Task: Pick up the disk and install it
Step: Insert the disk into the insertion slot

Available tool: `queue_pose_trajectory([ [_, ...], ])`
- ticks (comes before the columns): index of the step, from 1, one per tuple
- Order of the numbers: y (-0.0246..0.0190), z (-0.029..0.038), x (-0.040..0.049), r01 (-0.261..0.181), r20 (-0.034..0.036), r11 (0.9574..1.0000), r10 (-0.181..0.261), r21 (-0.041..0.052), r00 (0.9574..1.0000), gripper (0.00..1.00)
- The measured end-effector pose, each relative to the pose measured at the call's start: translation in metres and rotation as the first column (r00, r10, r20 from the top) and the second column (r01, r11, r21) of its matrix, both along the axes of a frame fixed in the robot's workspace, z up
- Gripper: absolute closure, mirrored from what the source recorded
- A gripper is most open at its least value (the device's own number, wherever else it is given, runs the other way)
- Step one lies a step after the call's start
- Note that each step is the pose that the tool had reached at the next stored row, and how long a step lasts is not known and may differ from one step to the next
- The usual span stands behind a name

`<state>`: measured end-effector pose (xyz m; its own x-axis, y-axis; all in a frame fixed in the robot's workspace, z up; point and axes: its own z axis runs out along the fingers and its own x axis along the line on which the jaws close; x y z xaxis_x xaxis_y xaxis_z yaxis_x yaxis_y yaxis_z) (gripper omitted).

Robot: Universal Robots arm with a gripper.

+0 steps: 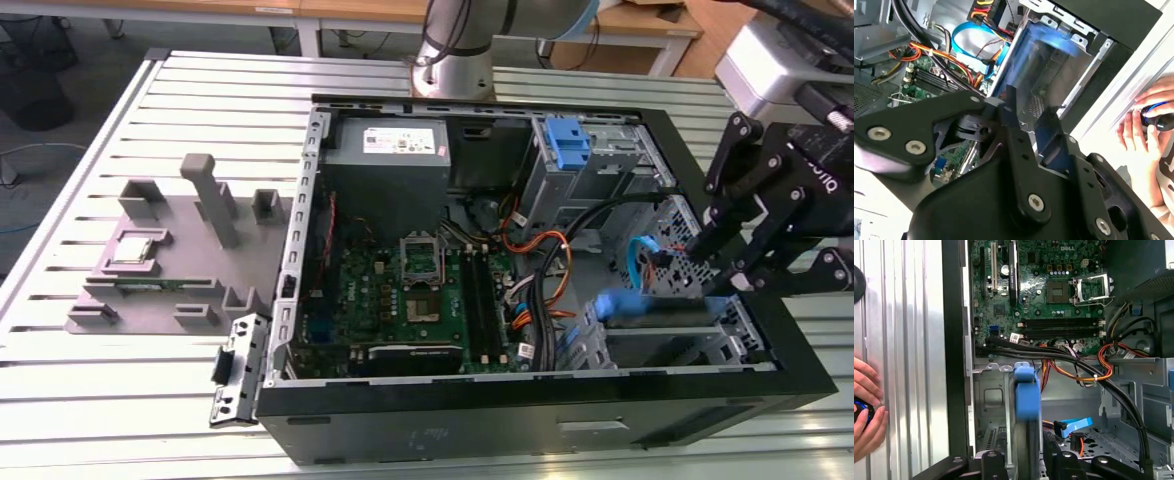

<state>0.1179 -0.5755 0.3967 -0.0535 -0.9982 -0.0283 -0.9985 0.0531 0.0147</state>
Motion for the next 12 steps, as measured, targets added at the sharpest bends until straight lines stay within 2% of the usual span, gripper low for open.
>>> queue_pose_trajectory([
  [1, 0.0000, -0.0001, 0.0000, 0.000, 0.0000, 1.0000, 0.000, 0.0001, 1.0000, 0.58],
  [5, 0.0000, -0.0008, 0.0000, 0.000, 0.0005, 1.0000, 0.000, 0.0003, 1.0000, 0.58],
  [9, 0.0009, -0.0063, -0.0009, -0.001, 0.0109, 1.0000, 0.001, 0.0003, 0.9999, 0.58],
  [12, 0.0032, -0.0110, -0.0016, -0.002, 0.0195, 1.0000, 0.002, 0.0001, 0.9998, 0.58],
])
